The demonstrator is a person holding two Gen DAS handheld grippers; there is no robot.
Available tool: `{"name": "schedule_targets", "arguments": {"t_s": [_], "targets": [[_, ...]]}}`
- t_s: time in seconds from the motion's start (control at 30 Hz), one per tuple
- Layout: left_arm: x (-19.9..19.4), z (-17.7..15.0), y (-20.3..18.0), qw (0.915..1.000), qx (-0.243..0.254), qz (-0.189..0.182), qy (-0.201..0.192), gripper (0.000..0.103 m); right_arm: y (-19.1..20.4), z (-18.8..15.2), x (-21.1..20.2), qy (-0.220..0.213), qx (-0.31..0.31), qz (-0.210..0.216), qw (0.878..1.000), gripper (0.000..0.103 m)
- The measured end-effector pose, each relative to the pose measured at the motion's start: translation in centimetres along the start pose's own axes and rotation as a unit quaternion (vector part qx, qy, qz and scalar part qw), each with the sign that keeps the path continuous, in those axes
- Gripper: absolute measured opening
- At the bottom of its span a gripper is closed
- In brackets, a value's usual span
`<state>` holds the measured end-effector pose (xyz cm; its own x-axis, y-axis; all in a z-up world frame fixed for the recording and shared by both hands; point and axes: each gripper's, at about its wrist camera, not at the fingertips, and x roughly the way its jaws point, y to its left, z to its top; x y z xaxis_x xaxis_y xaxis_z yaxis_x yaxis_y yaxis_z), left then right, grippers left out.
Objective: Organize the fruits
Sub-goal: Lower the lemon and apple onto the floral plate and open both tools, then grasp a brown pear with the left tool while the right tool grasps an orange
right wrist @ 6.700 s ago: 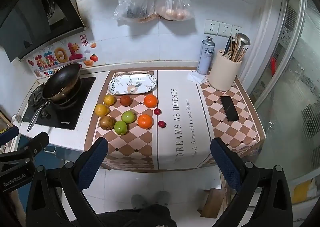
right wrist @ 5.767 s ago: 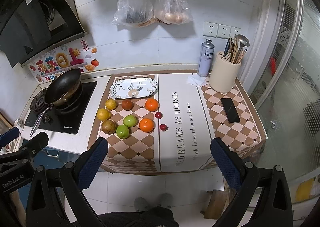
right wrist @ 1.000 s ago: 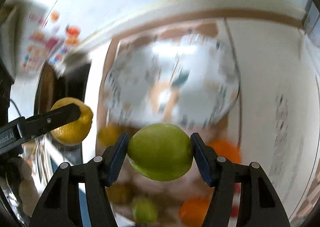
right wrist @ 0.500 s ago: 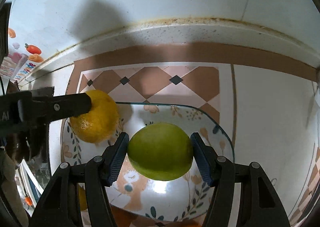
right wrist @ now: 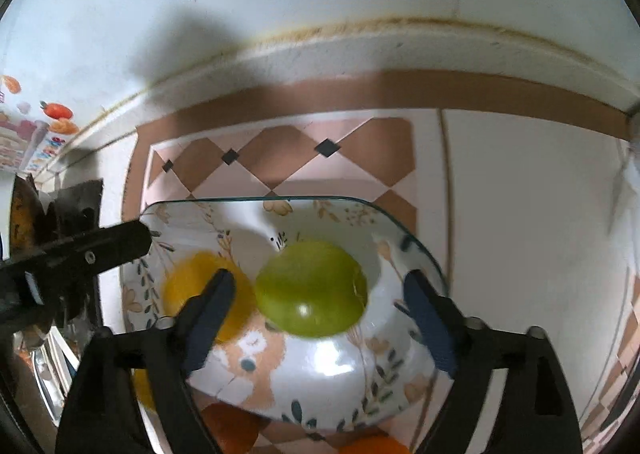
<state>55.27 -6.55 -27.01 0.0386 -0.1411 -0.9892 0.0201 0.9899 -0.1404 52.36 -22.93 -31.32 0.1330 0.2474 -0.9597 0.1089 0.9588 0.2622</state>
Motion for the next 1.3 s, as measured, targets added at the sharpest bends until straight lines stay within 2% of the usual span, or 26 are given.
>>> {"name": "schedule_targets", "arguments": {"t_s": [0.13,0.2,0.27,0.53,0.67,0.93,1.3], "targets": [[-1.8,-2.0,0.6,0.9994,0.007,0.023,-0.026,0.063,-0.1,-2.2,-2.5,-0.012,0.0,-0.034,0.999,0.095],[-2.6,-3.3,0.8,0.9985,0.015,0.034,-0.04,0.083,-0.1,-3.7,-3.7,-0.019,0.0,-0.045,0.999,0.095],[-3.4,-4.8,1.1,0.9971,0.023,0.049,-0.053,0.089,-0.2,-5.1,-4.8,-0.023,-0.003,-0.054,0.998,0.095],[-6.7,-10.9,2.4,0.9909,0.032,0.074,-0.108,0.089,1.5,-11.2,-9.0,-0.067,-0.017,-0.09,0.994,0.095],[-9.1,-14.2,2.5,0.9832,0.041,0.095,-0.15,0.09,2.6,-14.1,-11.5,-0.092,-0.025,-0.099,0.991,0.095],[-13.5,-20.5,2.1,0.9722,0.048,0.091,-0.21,0.089,3.7,-19.3,-16.8,-0.135,-0.031,-0.087,0.987,0.095],[-18.5,-25.8,1.4,0.9572,0.061,0.087,-0.269,0.089,4.5,-24.3,-23.7,-0.197,-0.03,-0.074,0.977,0.095]]}}
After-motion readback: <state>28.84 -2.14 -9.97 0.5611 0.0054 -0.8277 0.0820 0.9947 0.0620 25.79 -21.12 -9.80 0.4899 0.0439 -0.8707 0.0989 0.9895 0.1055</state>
